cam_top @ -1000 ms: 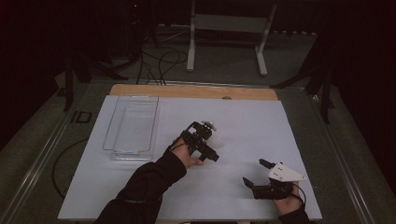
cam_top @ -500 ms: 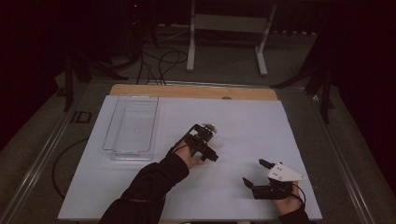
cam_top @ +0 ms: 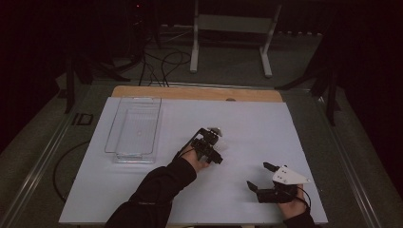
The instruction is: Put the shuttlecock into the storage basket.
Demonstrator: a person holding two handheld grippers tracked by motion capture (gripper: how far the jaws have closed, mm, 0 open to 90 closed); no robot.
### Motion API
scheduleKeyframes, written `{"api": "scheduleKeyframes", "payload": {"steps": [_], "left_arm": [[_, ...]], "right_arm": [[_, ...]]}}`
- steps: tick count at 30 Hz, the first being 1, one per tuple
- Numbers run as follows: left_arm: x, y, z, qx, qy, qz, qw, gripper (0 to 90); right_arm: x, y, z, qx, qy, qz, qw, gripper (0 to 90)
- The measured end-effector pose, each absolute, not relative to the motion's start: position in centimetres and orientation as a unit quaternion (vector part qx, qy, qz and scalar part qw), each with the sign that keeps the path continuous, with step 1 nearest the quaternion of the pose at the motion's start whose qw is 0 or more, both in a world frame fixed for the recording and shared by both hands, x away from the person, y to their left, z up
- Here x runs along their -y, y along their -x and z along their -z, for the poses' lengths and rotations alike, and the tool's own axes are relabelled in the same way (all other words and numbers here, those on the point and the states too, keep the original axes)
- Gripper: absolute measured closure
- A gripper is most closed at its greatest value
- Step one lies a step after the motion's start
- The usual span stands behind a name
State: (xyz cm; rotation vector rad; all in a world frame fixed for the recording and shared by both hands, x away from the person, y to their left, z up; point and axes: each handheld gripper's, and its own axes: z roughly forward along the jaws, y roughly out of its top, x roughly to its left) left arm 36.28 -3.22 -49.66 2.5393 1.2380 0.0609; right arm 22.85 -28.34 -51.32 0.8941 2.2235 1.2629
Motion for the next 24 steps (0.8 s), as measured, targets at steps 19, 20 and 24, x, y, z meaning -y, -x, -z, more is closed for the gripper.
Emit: {"api": "scheduleKeyframes", "payload": {"steps": [19, 20, 24], "left_arm": [[3.76, -36.62, 50.54, -0.428, -0.893, -0.019, 0.137, 60.5], [3.6, -36.78, 50.5, -0.432, -0.891, -0.015, 0.138, 62.9], [3.46, -36.94, 50.49, -0.43, -0.892, -0.009, 0.14, 65.2]], "right_arm": [[28.35, -22.85, 51.32, -0.803, -0.321, -0.455, 0.214, 8.9], [28.35, -22.87, 51.34, -0.803, -0.322, -0.455, 0.213, 9.0], [28.36, -22.88, 51.34, -0.802, -0.322, -0.455, 0.214, 8.9]]}}
